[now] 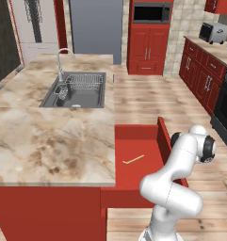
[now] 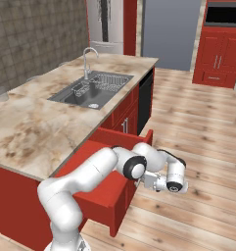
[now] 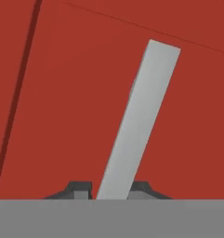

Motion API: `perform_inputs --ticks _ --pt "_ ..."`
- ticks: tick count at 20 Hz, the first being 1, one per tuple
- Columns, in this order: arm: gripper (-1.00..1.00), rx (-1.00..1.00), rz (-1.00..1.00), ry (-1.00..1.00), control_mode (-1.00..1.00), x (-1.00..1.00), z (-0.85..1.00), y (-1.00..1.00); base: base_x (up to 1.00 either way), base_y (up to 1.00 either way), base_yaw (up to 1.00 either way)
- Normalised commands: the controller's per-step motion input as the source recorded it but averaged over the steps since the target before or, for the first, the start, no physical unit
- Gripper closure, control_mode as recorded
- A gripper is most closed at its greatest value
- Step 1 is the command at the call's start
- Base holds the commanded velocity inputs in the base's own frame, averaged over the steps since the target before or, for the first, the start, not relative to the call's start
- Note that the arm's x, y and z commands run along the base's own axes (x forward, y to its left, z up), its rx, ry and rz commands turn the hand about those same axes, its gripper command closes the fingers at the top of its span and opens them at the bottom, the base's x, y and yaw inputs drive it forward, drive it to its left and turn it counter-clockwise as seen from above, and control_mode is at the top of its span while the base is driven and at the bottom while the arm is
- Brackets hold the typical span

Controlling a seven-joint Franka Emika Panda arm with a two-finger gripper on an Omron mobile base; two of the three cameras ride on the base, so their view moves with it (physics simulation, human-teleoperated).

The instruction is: Take a straw from the drawer in front and place it inside the glass cup on the dining counter.

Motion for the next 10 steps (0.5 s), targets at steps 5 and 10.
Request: perform_inputs --ticks 5,10 --pt "1.0 0.0 0.0 0.15 -1.0 0.0 0.0 0.0 0.0 0.0 0.0" --pt "1.0 0.0 0.0 0.08 -1.0 0.0 0.0 0.0 0.0 0.0 0.0"
